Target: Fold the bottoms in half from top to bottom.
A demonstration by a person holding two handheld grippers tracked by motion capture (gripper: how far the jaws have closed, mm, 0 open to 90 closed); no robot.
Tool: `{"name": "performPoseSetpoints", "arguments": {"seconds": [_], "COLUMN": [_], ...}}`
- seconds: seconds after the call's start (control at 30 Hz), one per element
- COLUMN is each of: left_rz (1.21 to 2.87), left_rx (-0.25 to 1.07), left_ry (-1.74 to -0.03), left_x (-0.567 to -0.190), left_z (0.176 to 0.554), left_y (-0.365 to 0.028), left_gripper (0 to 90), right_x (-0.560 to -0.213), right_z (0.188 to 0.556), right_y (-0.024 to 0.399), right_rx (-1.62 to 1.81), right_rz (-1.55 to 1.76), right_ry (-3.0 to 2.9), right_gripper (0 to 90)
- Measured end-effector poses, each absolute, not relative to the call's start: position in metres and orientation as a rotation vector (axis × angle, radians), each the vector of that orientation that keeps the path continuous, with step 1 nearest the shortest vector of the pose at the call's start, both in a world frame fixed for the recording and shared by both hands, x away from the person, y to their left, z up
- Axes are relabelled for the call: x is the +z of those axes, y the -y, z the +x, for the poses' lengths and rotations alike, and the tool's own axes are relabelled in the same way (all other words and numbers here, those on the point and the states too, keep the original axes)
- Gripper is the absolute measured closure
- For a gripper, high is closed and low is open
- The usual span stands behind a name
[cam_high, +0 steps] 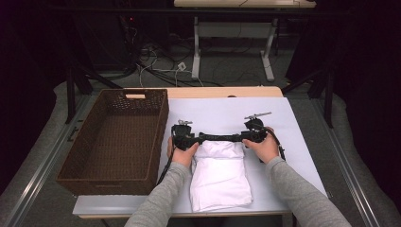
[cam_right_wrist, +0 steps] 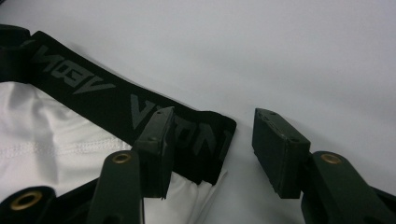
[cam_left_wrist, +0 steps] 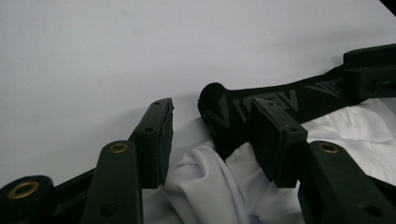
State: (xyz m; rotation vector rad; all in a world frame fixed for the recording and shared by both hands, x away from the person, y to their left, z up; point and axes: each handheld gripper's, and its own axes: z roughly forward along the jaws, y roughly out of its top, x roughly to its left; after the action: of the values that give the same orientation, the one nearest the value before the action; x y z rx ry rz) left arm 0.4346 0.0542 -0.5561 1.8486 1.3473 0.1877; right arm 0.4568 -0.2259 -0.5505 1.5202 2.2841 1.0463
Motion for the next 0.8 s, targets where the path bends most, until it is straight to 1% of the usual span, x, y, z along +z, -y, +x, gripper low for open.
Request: {"name": "performPoseSetpoints", "arguments": {"seconds": [0.2,0.37,0.47,0.57,0.7,0.8], "left_rz": [1.857,1.852,1.863,1.868,1.868,1.862], "left_rx": [0.134,0.095,0.093,0.095,0.099,0.093], "left_ry": [-1.351,-1.347,-1.334,-1.325,-1.320,-1.321], "left_x": [-0.5597,-0.5604,-0.5601,-0.5600,-0.5594,-0.5583], "left_z": [0.4344,0.4356,0.4356,0.4356,0.4357,0.4360], "left_y": [-0.0548,-0.0560,-0.0561,-0.0559,-0.0558,-0.0568], "left_gripper": [54.2,60.2,63.6,65.9,69.2,71.0], "right_x": [-0.5515,-0.5520,-0.5518,-0.5517,-0.5513,-0.5499], "right_z": [0.4574,0.4573,0.4566,0.4566,0.4563,0.4554], "right_y": [0.2269,0.2259,0.2245,0.2245,0.2230,0.2202], "right_rx": [1.077,1.101,1.103,1.127,1.153,1.151], "right_rz": [1.566,1.599,1.615,1.644,1.642,1.624], "right_ry": [-2.296,-2.296,-2.294,-2.299,-2.308,-2.310], "right_gripper": [53.5,56.1,58.7,65.1,76.7,80.8]}}
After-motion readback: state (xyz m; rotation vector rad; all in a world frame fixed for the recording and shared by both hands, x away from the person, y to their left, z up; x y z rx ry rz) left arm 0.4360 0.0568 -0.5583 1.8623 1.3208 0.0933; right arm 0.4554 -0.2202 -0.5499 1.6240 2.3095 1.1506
